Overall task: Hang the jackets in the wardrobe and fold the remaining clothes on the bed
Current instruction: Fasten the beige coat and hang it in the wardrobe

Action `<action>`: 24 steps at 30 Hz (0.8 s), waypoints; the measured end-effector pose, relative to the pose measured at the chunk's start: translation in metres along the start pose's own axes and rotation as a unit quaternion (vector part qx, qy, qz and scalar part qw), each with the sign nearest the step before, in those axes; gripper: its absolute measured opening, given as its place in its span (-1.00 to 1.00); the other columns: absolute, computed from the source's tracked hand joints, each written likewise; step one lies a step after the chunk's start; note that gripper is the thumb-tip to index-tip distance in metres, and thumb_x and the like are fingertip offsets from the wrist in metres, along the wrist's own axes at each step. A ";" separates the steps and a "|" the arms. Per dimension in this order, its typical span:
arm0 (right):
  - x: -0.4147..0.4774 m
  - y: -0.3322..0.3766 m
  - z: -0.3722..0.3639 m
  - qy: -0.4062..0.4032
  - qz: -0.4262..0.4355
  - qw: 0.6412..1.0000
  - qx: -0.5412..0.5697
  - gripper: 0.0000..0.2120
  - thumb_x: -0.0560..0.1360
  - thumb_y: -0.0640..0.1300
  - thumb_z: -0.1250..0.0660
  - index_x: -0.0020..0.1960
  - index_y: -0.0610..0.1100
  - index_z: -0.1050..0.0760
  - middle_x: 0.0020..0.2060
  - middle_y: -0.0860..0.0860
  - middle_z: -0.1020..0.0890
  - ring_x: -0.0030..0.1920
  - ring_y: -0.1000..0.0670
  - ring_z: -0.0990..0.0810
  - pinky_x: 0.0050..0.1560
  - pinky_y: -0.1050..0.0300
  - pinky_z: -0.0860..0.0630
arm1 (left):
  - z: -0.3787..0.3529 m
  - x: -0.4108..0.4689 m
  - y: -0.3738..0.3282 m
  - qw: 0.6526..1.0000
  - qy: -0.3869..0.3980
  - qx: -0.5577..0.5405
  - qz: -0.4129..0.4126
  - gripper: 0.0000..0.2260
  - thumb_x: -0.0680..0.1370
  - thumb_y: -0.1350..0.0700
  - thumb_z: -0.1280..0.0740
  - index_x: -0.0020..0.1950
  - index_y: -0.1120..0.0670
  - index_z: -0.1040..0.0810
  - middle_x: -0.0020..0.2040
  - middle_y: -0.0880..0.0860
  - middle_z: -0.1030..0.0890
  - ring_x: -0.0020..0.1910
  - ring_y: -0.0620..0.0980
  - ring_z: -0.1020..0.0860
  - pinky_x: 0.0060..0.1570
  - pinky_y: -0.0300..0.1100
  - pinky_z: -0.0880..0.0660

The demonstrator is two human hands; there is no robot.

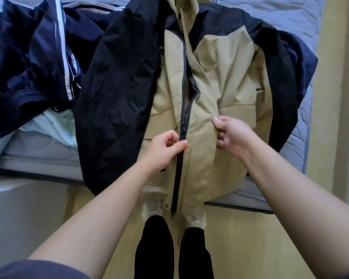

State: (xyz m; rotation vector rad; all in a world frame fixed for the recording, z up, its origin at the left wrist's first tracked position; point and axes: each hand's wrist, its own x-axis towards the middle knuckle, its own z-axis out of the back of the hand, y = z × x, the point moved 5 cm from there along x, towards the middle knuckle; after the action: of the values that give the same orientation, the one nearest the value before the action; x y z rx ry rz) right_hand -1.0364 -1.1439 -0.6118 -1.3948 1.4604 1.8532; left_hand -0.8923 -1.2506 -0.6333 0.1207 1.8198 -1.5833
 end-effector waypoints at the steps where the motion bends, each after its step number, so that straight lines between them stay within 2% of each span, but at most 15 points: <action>1: -0.005 -0.007 0.008 -0.027 0.000 0.999 -0.032 -0.92 0.59 -0.24 -0.25 0.05 -0.18 -0.50 -0.10 -0.10 -0.62 -0.17 0.00 -0.61 -0.36 0.15 -0.61 | -0.004 -0.002 0.002 1.000 0.010 0.024 -0.005 -0.71 0.53 0.17 -0.38 -0.31 0.06 -0.34 -0.43 -0.13 -0.39 -0.41 -0.18 -0.34 -0.35 -0.37 -0.30; 3: -0.007 -0.004 0.020 -0.099 0.069 0.973 -0.199 -0.93 0.53 -0.24 -0.32 0.01 -0.17 -0.52 -0.04 -0.13 -0.61 -0.13 -0.03 -0.59 -0.17 0.06 -0.63 | -0.012 -0.003 0.007 0.998 0.011 0.058 -0.011 -0.70 0.52 0.15 -0.39 -0.32 0.05 -0.32 -0.43 -0.11 -0.35 -0.47 -0.23 -0.28 -0.41 -0.38 -0.26; 5: -0.009 0.016 0.014 -0.135 0.207 0.888 -0.388 -0.76 0.49 -0.18 -0.34 0.15 -0.12 -0.49 0.04 -0.04 -0.55 -0.03 0.02 -0.54 0.04 0.09 -0.54 | -0.013 -0.003 0.013 0.997 -0.009 0.072 -0.012 -0.68 0.52 0.12 -0.40 -0.32 0.04 -0.30 -0.41 -0.09 -0.32 -0.46 -0.20 -0.25 -0.41 -0.34 -0.25; 7: -0.013 0.031 -0.008 -0.088 0.328 0.816 -0.468 -0.68 0.50 -0.12 -0.34 0.24 -0.09 -0.48 0.05 0.03 -0.47 0.02 0.08 -0.47 0.13 0.20 -0.40 | -0.010 -0.002 0.019 0.997 -0.029 0.065 -0.010 -0.68 0.52 0.11 -0.40 -0.33 0.03 -0.31 -0.42 -0.11 -0.32 -0.45 -0.19 -0.25 -0.42 -0.34 -0.24; 9: -0.010 0.030 -0.027 -0.011 0.355 0.786 -0.507 -0.72 0.51 -0.06 -0.34 0.20 -0.08 -0.54 0.01 0.01 -0.49 -0.01 0.07 -0.49 0.13 0.23 -0.38 | -0.008 -0.001 0.021 0.997 -0.036 0.063 -0.012 -0.67 0.51 0.11 -0.41 -0.34 0.02 -0.31 -0.43 -0.13 -0.32 -0.46 -0.19 -0.25 -0.43 -0.35 -0.23; 12: 0.000 0.020 -0.039 0.082 0.325 0.751 -0.570 -0.66 0.52 -0.09 -0.33 0.29 -0.07 -0.51 0.08 -0.03 -0.46 0.06 0.02 -0.50 0.22 0.16 -0.38 | -0.008 -0.001 0.022 0.996 -0.039 0.072 -0.020 -0.67 0.51 0.11 -0.41 -0.34 0.02 -0.31 -0.48 -0.17 -0.31 -0.47 -0.20 -0.24 -0.44 -0.38 -0.22; 13: 0.003 0.018 -0.041 0.097 0.332 0.728 -0.592 -0.67 0.52 -0.12 -0.34 0.27 -0.05 -0.52 0.08 -0.03 -0.45 0.09 0.00 -0.49 0.23 0.10 -0.39 | -0.008 0.000 0.021 0.996 -0.038 0.075 -0.021 -0.67 0.51 0.11 -0.41 -0.34 0.03 -0.31 -0.49 -0.18 -0.31 -0.47 -0.21 -0.24 -0.44 -0.38 -0.22; 15: 0.003 0.019 -0.046 0.107 0.369 0.672 -0.633 -0.79 0.49 -0.10 -0.37 0.12 -0.04 -0.58 0.05 -0.01 -0.46 0.08 -0.05 -0.46 0.16 0.03 -0.40 | -0.008 0.001 0.021 0.996 -0.038 0.081 -0.022 -0.68 0.51 0.11 -0.41 -0.33 0.04 -0.32 -0.47 -0.17 -0.32 -0.45 -0.18 -0.25 -0.42 -0.35 -0.23; 17: 0.000 0.023 -0.050 0.109 0.418 0.600 -0.673 -0.89 0.48 -0.07 -0.38 -0.02 -0.07 -0.59 0.03 -0.02 -0.49 0.06 -0.07 -0.44 0.06 0.01 -0.39 | -0.008 0.001 0.020 0.995 -0.040 0.091 -0.027 -0.69 0.50 0.10 -0.41 -0.32 0.07 -0.33 -0.43 -0.13 -0.33 -0.41 -0.14 -0.26 -0.37 -0.27 -0.24; 21: -0.010 0.030 -0.058 0.080 0.532 0.387 -0.749 -0.91 0.52 -0.12 -0.30 -0.13 -0.09 -0.53 -0.15 -0.02 -0.56 -0.07 -0.12 -0.51 -0.13 0.03 -0.28 | -0.008 0.001 0.021 0.991 -0.039 0.125 -0.038 -0.72 0.51 0.06 -0.40 -0.25 0.15 -0.36 -0.38 -0.03 -0.37 -0.36 -0.06 -0.30 -0.29 -0.14 -0.30; 22: -0.011 0.033 -0.060 0.074 0.540 0.349 -0.763 -0.92 0.51 -0.16 -0.29 -0.15 -0.09 -0.52 -0.19 -0.03 -0.56 -0.11 -0.12 -0.52 -0.14 0.03 -0.28 | -0.007 0.001 0.021 0.986 -0.044 0.154 -0.043 -0.71 0.51 0.04 -0.40 -0.27 0.11 -0.35 -0.39 -0.04 -0.37 -0.36 -0.06 -0.30 -0.30 -0.13 -0.31; 23: -0.011 0.039 -0.062 0.068 0.540 0.327 -0.773 -0.94 0.49 -0.20 -0.28 -0.14 -0.10 -0.52 -0.20 -0.03 -0.56 -0.12 -0.12 -0.53 -0.12 0.03 -0.28 | -0.008 0.001 0.021 0.980 -0.046 0.187 -0.048 -0.71 0.51 0.03 -0.39 -0.29 0.06 -0.32 -0.40 -0.06 -0.37 -0.37 -0.06 -0.30 -0.31 -0.13 -0.31; 24: -0.010 0.048 -0.065 0.059 0.534 0.322 -0.780 -0.93 0.47 -0.24 -0.28 -0.12 -0.10 -0.52 -0.19 -0.05 -0.56 -0.10 -0.13 -0.53 -0.08 0.01 -0.28 | -0.008 0.001 0.021 0.974 -0.043 0.216 -0.052 -0.70 0.51 0.02 -0.38 -0.29 0.03 -0.30 -0.41 -0.06 -0.37 -0.38 -0.06 -0.31 -0.32 -0.12 -0.32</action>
State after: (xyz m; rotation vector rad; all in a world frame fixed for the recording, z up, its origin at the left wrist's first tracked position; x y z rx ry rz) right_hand -1.0407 -1.2170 -0.5767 -0.5086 -0.4709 4.6675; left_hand -0.8862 -1.2387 -0.6511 0.1551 1.4107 -2.0079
